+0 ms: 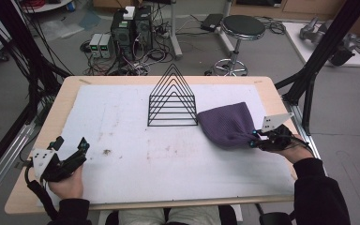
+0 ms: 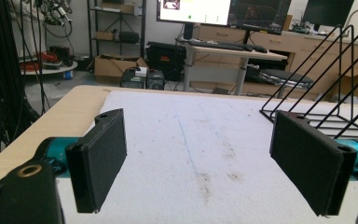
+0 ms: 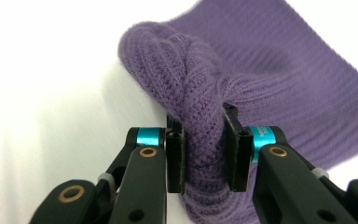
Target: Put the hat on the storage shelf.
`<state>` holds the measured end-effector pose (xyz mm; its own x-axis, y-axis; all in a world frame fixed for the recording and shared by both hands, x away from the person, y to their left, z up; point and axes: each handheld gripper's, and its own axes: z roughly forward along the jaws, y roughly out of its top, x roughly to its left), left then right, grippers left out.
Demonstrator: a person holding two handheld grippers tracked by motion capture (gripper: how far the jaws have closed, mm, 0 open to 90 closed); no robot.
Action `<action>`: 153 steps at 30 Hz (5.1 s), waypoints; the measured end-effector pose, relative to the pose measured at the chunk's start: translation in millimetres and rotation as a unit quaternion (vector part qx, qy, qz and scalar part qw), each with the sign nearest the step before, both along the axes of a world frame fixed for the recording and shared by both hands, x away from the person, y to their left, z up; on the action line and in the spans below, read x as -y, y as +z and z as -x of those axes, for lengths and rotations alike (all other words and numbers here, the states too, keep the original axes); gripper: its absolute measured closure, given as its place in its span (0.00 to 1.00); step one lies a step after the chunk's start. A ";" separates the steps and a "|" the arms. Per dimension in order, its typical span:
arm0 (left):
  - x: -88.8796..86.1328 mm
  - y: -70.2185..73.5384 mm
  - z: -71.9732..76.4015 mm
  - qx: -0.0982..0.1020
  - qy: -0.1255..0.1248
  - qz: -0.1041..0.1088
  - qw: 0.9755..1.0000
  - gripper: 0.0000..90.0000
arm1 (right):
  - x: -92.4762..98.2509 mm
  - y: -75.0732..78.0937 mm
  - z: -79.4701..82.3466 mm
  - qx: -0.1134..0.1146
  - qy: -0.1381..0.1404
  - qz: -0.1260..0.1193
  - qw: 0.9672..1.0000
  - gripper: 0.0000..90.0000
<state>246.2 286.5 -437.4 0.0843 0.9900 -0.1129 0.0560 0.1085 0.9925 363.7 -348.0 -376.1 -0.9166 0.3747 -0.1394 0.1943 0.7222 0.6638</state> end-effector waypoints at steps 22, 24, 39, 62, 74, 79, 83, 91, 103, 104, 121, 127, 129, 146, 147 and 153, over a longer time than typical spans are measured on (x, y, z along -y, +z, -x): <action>-0.6 0.0 0.3 0.002 0.002 0.002 1.000 0.21 | -34.1 53.6 5.8 0.020 -0.010 -0.137 0.990 0.81; -0.7 0.0 0.3 0.002 0.003 0.002 1.000 0.21 | -37.3 57.5 6.5 0.021 -0.007 -0.150 0.988 0.81; -1.1 -0.1 0.2 0.002 0.004 0.002 1.000 0.22 | -59.4 87.8 9.6 0.055 0.026 -0.252 0.966 0.81; -1.3 3.8 -1.0 0.014 -0.023 0.010 1.000 0.21 | -121.2 119.9 7.6 0.036 -0.009 -0.289 0.957 0.81; 0.5 7.5 -0.9 0.022 -0.035 0.012 0.999 0.21 | -145.0 128.8 2.1 0.042 -0.008 -0.340 0.939 0.81; 4.4 15.0 -3.4 0.030 -0.059 0.017 0.998 0.20 | -151.4 130.0 -1.6 0.043 -0.008 -0.375 0.926 0.81; 11.2 26.8 -5.9 0.039 -0.104 0.016 0.994 0.18 | -158.9 130.8 -3.7 0.042 -0.014 -0.379 0.924 0.81; 25.3 48.2 -17.6 0.056 -0.220 0.015 0.974 0.16 | -177.4 133.1 -4.3 0.048 -0.026 -0.388 0.920 0.81; 57.0 83.1 -53.9 0.037 -0.357 -0.043 0.932 0.15 | -199.0 136.2 -6.2 0.045 -0.023 -0.412 0.910 0.81; 59.5 84.9 -55.6 0.035 -0.363 -0.046 0.930 0.15 | -200.1 136.4 -6.1 0.045 -0.024 -0.412 0.910 0.81; 116.3 82.5 -77.6 -0.015 -0.461 -0.068 0.885 0.25 | -208.3 138.4 -2.6 0.028 -0.035 -0.397 0.917 0.81; 122.2 86.3 -78.8 -0.010 -0.440 -0.104 0.892 0.87 | -199.1 141.6 -0.1 0.030 -0.043 -0.382 0.923 0.81; 118.8 89.7 -83.0 -0.009 -0.433 -0.090 0.897 0.90 | -191.6 143.9 0.4 0.035 -0.050 -0.372 0.926 0.81; 135.1 130.6 -121.7 0.014 -0.436 -0.037 0.899 0.92 | -132.6 175.1 0.5 0.075 -0.102 -0.348 0.929 0.81; 136.8 132.5 -124.4 0.017 -0.435 -0.036 0.900 0.92 | -131.0 176.1 0.1 0.079 -0.108 -0.348 0.928 0.81; 148.1 142.2 -137.7 0.015 -0.439 -0.039 0.898 0.92 | -120.4 178.7 -4.7 0.101 -0.131 -0.350 0.922 0.81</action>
<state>383.9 138.4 -295.2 0.8374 0.5457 -0.0299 0.0582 -0.0346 0.9977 368.3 -227.6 -197.4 -0.7634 0.6429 0.0628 0.1228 0.0491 0.9912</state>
